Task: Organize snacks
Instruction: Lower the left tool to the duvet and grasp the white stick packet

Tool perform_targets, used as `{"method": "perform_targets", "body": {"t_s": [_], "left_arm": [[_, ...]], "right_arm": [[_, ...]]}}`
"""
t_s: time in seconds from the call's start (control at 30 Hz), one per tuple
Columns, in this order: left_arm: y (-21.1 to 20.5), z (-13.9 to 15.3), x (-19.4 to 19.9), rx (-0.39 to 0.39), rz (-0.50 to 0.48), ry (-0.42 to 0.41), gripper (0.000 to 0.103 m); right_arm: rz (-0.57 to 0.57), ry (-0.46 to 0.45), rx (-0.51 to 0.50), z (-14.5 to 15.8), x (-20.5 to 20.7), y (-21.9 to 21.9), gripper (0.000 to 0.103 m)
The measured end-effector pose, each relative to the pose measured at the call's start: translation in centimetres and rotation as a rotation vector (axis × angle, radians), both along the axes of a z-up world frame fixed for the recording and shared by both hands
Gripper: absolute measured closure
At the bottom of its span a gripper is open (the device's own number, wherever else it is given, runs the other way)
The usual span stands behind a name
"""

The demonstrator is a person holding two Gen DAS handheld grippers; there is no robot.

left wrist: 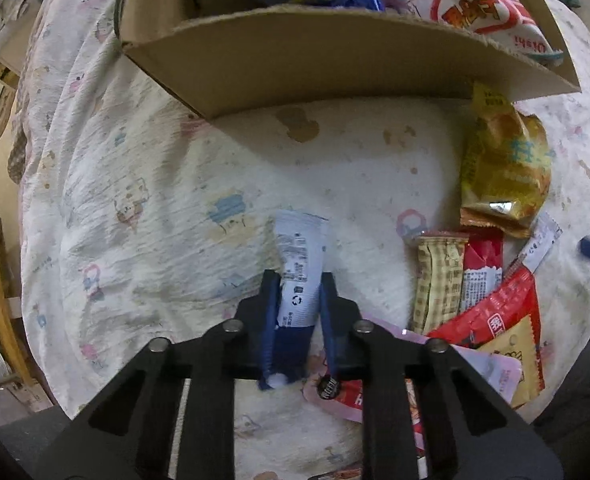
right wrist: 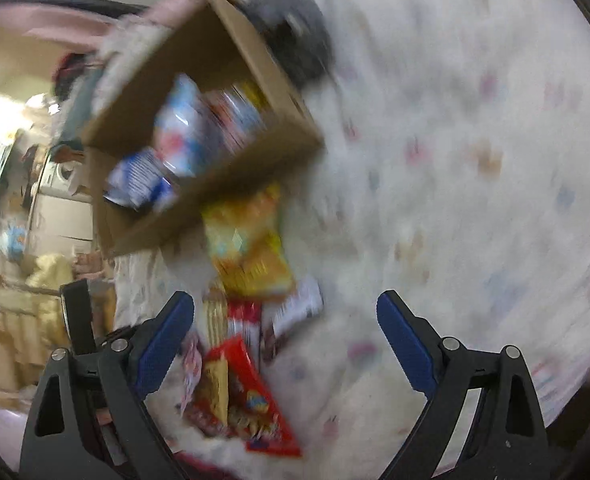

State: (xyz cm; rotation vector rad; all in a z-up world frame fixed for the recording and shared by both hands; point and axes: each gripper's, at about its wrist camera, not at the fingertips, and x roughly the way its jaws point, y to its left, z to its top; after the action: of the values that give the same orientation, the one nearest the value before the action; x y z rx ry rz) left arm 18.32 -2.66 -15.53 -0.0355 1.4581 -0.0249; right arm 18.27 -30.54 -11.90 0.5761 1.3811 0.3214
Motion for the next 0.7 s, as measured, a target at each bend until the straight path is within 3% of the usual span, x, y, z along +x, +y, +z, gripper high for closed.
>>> {"method": "perform_targets", "body": {"t_s": [0.1,0.33,0.43,0.7], "left_arm": [[0.2,0.8,0.4,-0.033,0.017,-0.023,0.088],[1.5,4.1,0.4,-0.079,0.069,-0.112,0.088],[1.8,4.9,0.1,-0.098,0.086,-0.126,0.088],[3.1,5.9,-0.4,-0.113,0.092,-0.145,0.088]], "right_arm": [[0.019,0.084,0.063,-2.0,0.0,0.9,0.025],[0.084,0.084,0.054,-2.5,0.1,3.4,0.043],[0.108,0.114,0.015,-3.7,-0.1,4.3,0.068],[0.086,0.145,0.011,-5.1,-0.1,4.3,0.068]]}}
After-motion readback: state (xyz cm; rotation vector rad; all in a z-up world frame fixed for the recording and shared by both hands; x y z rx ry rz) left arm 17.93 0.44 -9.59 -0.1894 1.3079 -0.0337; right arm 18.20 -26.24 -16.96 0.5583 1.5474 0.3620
